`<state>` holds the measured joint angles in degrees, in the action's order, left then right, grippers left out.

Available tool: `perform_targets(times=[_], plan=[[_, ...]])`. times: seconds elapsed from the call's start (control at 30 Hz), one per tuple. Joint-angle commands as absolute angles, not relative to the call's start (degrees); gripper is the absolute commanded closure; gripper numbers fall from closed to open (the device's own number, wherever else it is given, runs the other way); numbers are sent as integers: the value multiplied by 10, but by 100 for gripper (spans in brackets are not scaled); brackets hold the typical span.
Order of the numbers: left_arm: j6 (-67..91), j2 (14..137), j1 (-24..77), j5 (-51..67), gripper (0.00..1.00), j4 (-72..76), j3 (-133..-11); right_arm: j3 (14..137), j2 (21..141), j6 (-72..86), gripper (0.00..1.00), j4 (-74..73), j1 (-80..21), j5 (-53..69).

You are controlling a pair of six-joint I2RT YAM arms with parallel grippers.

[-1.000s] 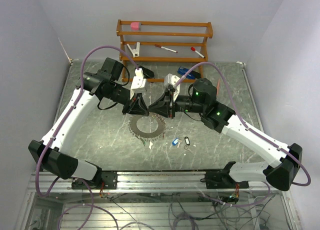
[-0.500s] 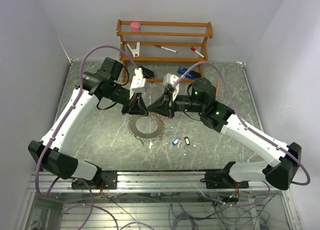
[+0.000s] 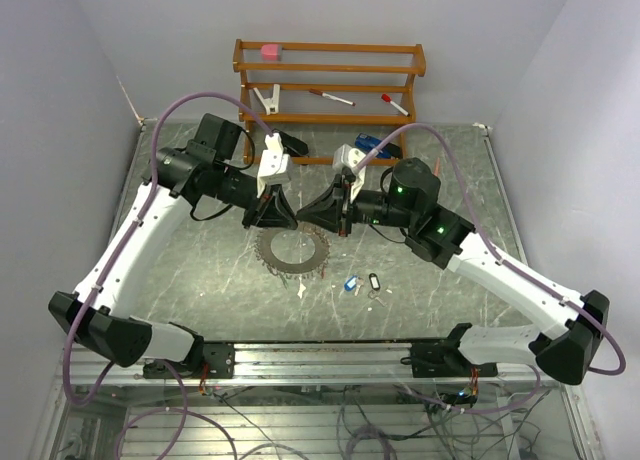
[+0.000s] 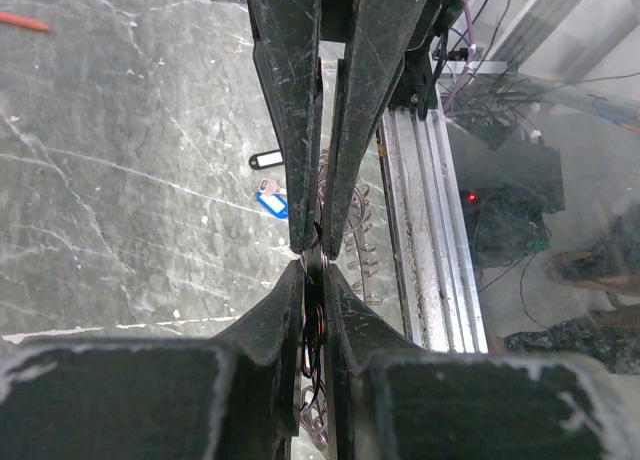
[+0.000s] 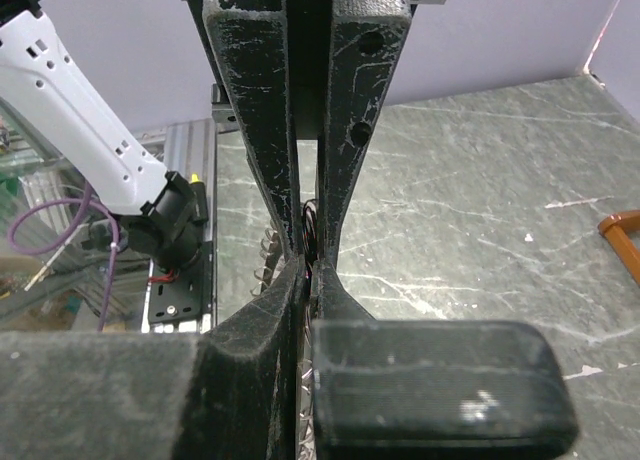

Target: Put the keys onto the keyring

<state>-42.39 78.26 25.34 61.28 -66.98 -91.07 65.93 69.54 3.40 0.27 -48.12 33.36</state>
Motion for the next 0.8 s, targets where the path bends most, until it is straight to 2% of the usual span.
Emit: perform_targets(times=[0.0, 0.07, 0.63, 0.7, 0.77], plan=[[-417, 761, 251, 627, 88, -633, -917, 640, 682, 54, 100, 1, -484, 310], [-420, 757, 251, 627, 93, -634, -918, 634, 677, 58, 100, 6, -484, 303], [-392, 728, 251, 602, 93, -584, -900, 582, 660, 91, 100, 37, -483, 278], [-389, 728, 251, 591, 93, -579, -898, 577, 656, 92, 95, 41, -483, 276], [-391, 729, 251, 571, 93, -575, -895, 577, 651, 94, 83, 45, -483, 269]])
